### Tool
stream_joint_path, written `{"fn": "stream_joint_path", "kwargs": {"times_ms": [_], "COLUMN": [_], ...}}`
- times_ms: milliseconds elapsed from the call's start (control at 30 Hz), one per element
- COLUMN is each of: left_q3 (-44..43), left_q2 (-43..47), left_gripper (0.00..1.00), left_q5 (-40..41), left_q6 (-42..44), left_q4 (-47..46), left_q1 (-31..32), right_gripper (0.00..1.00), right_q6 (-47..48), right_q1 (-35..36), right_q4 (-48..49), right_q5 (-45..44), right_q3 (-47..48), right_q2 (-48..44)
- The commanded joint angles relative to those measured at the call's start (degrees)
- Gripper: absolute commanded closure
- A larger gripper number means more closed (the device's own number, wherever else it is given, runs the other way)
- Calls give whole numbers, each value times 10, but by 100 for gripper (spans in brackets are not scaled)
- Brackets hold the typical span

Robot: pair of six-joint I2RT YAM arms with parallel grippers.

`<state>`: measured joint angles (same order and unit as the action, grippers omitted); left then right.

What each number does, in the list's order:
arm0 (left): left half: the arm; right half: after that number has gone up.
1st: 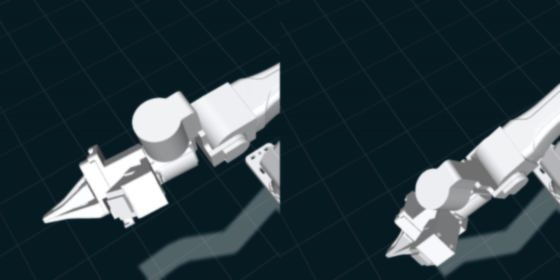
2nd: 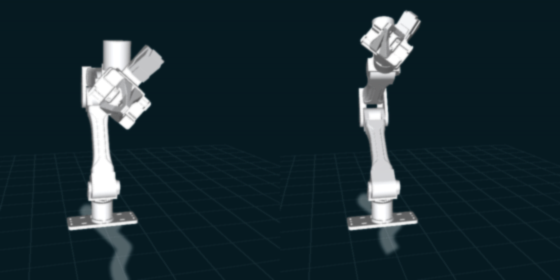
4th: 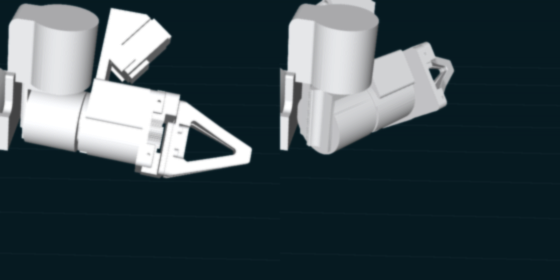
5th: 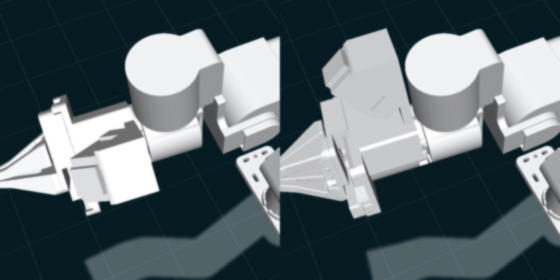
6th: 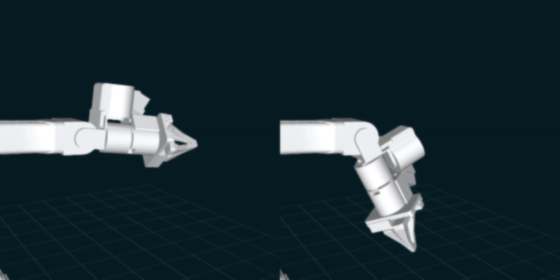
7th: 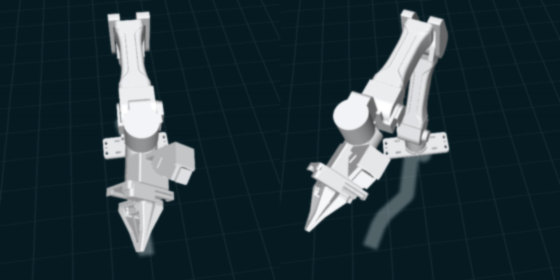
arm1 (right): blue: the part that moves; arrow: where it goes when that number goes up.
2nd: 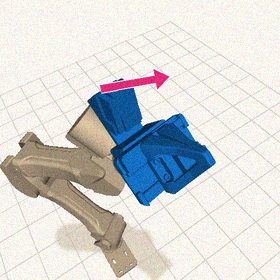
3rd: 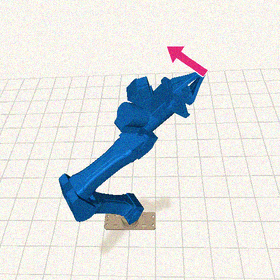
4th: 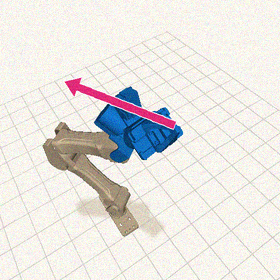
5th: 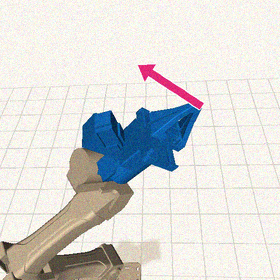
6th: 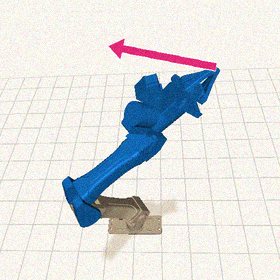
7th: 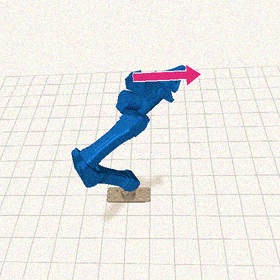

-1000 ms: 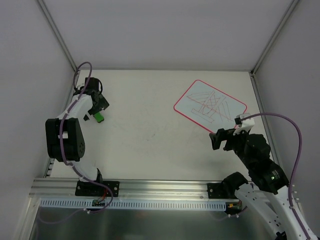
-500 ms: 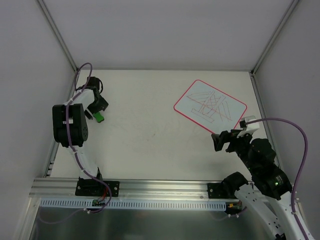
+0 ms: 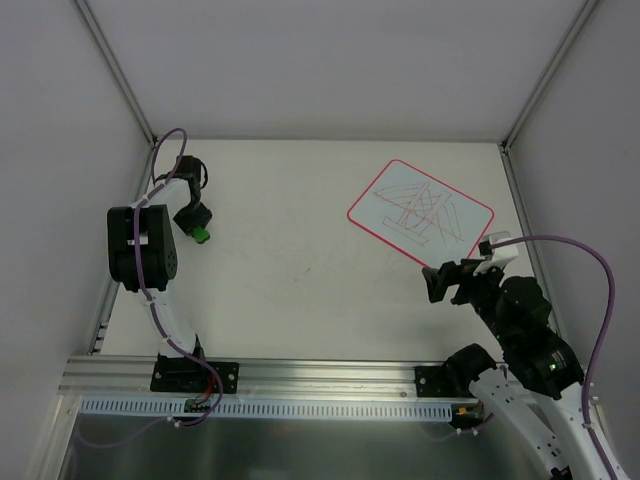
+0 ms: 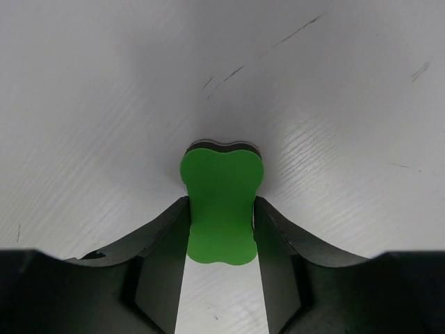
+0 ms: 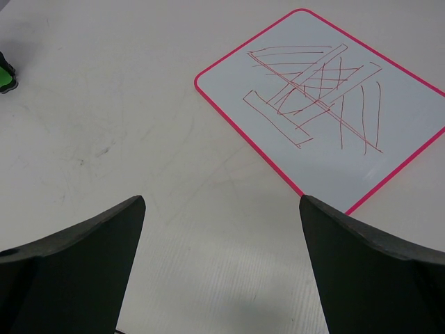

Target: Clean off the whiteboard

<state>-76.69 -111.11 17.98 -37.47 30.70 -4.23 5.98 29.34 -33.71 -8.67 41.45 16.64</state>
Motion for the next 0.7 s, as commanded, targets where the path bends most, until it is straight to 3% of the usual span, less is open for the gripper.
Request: {"fn": "stream_joint_path", "kwargs": {"times_ms": [0,167,300,500,667], "left_q3": [-15,-4,15,39,86], "left_q2": [16,60,136,239,312], "left_gripper": [62,73,83,82,80], "left_q5": [-7,-42,-93,-138,-140], "left_q6": [-2,29,57,144,218], "left_q4": [5,7,8,29,49], "left_q1": [-3,-3,7,65,116], "right_gripper": [1,1,1,2,4], "right_q6": [-4,-40,-91,-80,-66], "right_q1": [-1,-2,-1,-16,-55], "right_q4": [13,15,60,143,220], "right_q5": [5,-11,-32,-28,45], "right_q3": [1,5,9,40,91], "right_q2": [13,72,200,414,590]}}
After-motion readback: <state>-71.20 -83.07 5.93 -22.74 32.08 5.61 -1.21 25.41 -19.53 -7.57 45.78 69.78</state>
